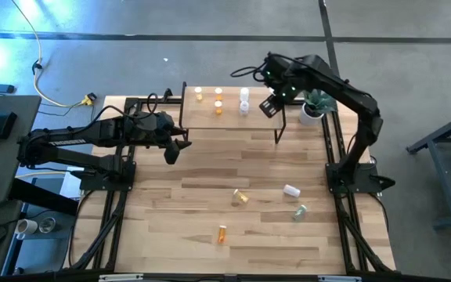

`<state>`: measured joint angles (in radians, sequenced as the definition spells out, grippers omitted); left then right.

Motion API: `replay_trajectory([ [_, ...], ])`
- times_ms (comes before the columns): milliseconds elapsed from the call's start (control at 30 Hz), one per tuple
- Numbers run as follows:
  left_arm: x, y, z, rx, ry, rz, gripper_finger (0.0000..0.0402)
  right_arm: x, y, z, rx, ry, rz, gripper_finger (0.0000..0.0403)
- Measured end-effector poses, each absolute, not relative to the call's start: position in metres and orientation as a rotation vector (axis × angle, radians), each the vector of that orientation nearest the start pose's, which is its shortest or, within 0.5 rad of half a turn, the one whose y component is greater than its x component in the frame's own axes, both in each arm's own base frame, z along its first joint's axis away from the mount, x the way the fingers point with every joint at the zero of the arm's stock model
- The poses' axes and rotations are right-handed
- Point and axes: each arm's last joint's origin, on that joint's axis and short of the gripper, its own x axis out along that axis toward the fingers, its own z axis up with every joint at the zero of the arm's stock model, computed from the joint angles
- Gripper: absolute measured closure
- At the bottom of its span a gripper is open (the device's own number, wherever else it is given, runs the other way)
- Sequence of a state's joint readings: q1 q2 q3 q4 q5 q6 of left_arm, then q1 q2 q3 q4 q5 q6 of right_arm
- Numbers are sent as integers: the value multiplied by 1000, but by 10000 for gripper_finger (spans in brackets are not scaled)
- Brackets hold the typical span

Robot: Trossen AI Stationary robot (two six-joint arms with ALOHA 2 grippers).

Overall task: Pick and place medicine bottles onto shelf by color
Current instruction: Put the bottom blue pill bottle on the shelf and align it to the other blue pill bottle

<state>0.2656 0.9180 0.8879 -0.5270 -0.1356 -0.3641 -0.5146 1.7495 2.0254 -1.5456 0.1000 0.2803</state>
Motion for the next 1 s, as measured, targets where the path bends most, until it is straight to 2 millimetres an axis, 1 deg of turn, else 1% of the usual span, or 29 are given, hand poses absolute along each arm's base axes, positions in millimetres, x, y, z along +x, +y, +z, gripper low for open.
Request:
replay_trajectory([
  [167,181,53,315,-385,482,492,154,281,-173,378,479,1267,-684,295],
  [333,180,53,315,-384,482,495,154,293,-181,360,448,1341,-644,295],
  [500,180,53,315,-384,482,495,154,301,-185,349,429,1385,-622,295],
  [767,180,54,315,-364,483,506,154,306,-189,341,404,1414,-608,295],
  [1000,180,54,315,-361,481,517,154,304,-191,341,391,1418,-632,295],
])
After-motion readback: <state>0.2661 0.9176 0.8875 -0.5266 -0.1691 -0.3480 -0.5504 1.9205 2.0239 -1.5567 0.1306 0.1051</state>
